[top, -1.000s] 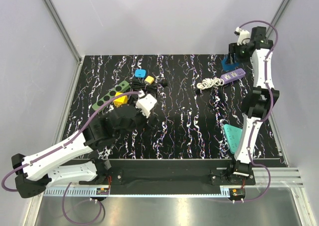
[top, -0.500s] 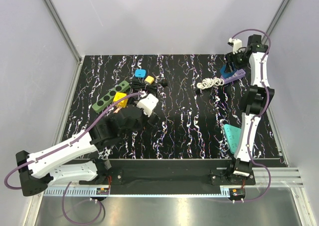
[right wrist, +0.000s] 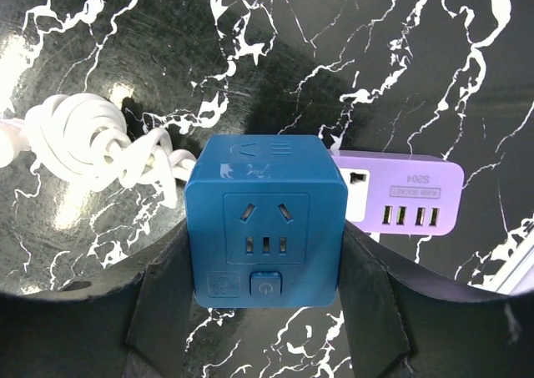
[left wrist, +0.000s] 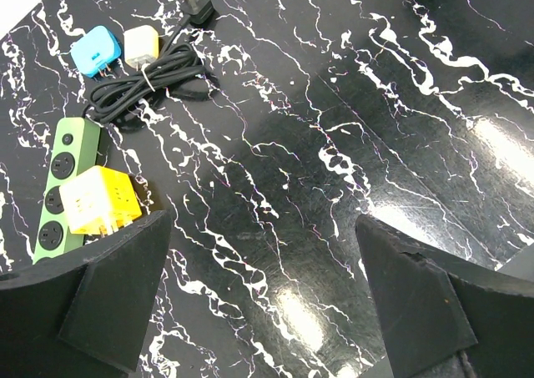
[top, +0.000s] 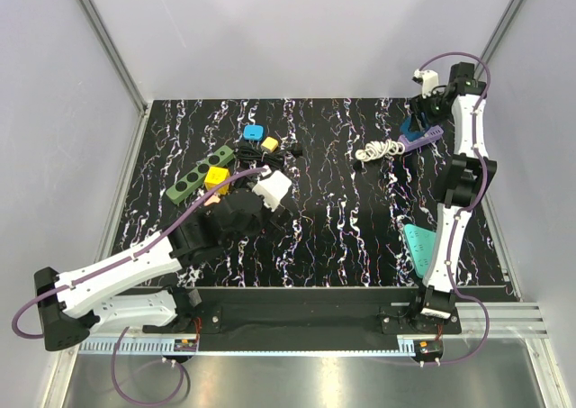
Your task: Insert the plug
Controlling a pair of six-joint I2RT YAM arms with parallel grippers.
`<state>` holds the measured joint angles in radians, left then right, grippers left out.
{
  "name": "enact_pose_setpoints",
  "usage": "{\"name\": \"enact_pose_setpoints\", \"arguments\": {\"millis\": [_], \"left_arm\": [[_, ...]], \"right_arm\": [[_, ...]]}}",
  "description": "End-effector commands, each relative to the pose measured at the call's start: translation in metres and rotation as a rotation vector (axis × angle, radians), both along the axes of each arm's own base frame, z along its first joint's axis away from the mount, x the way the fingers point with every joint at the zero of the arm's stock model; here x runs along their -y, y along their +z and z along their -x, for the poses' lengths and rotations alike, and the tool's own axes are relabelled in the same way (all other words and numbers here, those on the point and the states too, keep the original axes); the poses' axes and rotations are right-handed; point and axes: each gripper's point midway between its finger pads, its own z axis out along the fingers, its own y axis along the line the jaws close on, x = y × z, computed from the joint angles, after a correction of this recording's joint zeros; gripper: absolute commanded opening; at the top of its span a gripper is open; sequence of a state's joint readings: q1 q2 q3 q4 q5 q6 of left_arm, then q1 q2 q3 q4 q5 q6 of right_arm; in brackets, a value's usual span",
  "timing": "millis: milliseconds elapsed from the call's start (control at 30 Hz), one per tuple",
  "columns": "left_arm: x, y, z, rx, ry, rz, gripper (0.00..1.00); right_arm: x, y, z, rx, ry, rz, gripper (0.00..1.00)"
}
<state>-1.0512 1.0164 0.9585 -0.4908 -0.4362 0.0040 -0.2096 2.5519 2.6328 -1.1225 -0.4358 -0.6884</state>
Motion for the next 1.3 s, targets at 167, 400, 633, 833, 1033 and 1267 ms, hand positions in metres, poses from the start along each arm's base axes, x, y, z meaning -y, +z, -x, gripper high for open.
{"name": "enact_pose_setpoints", "arguments": {"millis": [167,400,633,833,1033,1267], "left_arm": [[0.004,0.017,-0.009,0.055,0.016,0.037,0.99],[0.003,0.018,-0.009,0.057,0.017,0.037,0.99],[0.004,0.019,-0.008,0.058,0.011,0.041,0.99],[0.004,0.019,-0.008,0.059,0.01,0.039,0.99],[0.003,0.017,-0.009,0.059,0.018,0.03,0.99],[0.002,0.015,-0.011,0.062,0.025,0.017,0.99]], "right_arm": [[0.007,0.007,0.005,0.01,0.011,0.009,0.0],[-0.002,0.001,0.01,-0.017,0.038,-0.047,0.0],[0.001,-0.006,0.019,-0.062,0.037,-0.024,0.0],[0.007,-0.012,0.013,-0.055,0.014,0.004,0.0],[0.0,-0.039,0.009,-0.085,0.035,-0.042,0.0],[0.001,-0.075,0.001,-0.12,0.018,-0.014,0.0]]}}
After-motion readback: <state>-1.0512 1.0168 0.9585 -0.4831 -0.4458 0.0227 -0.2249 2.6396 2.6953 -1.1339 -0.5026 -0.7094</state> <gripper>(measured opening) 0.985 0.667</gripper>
